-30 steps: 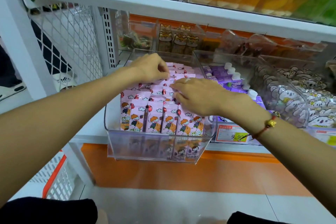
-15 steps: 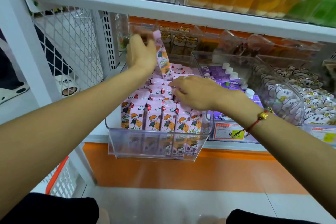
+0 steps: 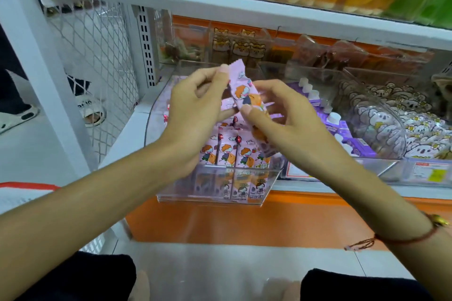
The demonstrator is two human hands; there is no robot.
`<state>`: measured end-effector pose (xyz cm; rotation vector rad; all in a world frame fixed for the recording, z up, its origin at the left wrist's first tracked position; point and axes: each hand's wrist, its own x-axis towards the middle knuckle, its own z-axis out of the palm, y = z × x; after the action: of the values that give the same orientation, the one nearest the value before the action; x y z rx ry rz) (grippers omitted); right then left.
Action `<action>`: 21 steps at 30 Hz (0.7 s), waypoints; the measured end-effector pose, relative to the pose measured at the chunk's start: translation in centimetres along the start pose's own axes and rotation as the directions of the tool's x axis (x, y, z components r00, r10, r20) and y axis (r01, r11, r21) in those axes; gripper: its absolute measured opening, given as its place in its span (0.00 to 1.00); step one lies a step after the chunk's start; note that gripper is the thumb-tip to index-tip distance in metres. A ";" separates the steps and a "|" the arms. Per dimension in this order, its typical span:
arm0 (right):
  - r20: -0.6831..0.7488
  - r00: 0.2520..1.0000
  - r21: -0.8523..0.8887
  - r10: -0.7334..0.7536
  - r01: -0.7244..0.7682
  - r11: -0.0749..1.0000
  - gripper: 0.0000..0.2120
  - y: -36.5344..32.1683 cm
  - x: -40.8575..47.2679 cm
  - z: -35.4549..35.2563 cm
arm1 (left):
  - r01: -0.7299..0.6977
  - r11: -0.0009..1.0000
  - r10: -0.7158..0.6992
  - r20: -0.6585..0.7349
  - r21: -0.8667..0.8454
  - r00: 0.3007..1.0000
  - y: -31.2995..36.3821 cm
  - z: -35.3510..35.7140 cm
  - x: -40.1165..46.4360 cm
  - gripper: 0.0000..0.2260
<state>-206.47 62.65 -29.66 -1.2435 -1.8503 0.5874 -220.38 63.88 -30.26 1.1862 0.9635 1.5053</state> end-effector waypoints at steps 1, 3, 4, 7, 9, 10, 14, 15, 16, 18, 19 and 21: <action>-0.025 0.997 0.090 0.078 -0.075 0.993 0.11 0.2 -0.2 -0.1 | 0.024 1.000 -0.024 0.019 -0.009 1.000 -0.2 -0.1 -0.3 0.11; -0.015 0.952 0.336 0.304 -0.282 0.899 0.13 0.7 -0.4 -0.4 | 0.047 0.998 -0.048 0.036 0.034 0.998 -0.8 -0.4 -0.6 0.11; 0.013 0.919 0.421 0.395 -0.363 0.831 0.15 0.9 -0.5 -0.6 | 0.050 0.996 -0.054 0.049 0.068 0.997 -1.3 -0.7 -0.7 0.10; 0.059 0.872 0.524 0.485 -0.441 0.729 0.19 1.0 -0.8 -1.0 | 0.041 0.990 -0.057 0.116 0.135 0.992 -2.0 -1.1 -1.1 0.04; 0.045 0.869 0.556 0.493 -0.432 0.710 0.19 0.8 -1.0 -0.8 | -0.012 0.989 -0.019 0.201 0.149 0.979 -1.9 -1.1 -1.5 0.02; 0.031 0.865 0.566 0.501 -0.428 0.705 0.19 0.7 -1.1 -0.8 | -0.061 0.983 0.016 0.248 0.175 0.969 -1.9 -1.1 -1.7 0.02; -0.026 0.849 0.590 0.527 -0.413 0.693 0.22 0.7 -1.2 -0.6 | -0.207 0.921 0.097 0.322 0.330 0.942 -2.2 -0.8 -2.7 0.17; -0.032 0.847 0.589 0.531 -0.413 0.695 0.22 0.8 -1.2 -0.5 | -0.230 0.907 0.114 0.321 0.352 0.940 -2.3 -0.7 -2.8 0.18; -0.037 0.847 0.583 0.530 -0.412 0.700 0.21 0.7 -1.2 -0.4 | -0.249 0.897 0.131 0.319 0.365 0.939 -2.3 -0.6 -2.9 0.19; -0.044 0.861 0.567 0.506 -0.396 0.722 0.19 0.8 -1.2 -0.4 | -0.269 0.889 0.153 0.312 0.372 0.938 -2.4 -0.6 -2.9 0.18; -0.044 0.872 0.561 0.487 -0.381 0.734 0.18 0.8 -1.2 -0.6 | -0.275 0.886 0.162 0.306 0.374 0.938 -2.5 -0.7 -2.8 0.17; -0.012 0.899 0.555 0.439 -0.359 0.750 0.17 0.8 -0.9 -1.2 | -0.274 0.887 0.168 0.294 0.372 0.941 -2.6 -0.7 -2.8 0.16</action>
<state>-204.89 62.05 -29.93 -1.2442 -1.1619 1.1403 -220.38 61.73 -33.47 1.7999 1.0196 1.3131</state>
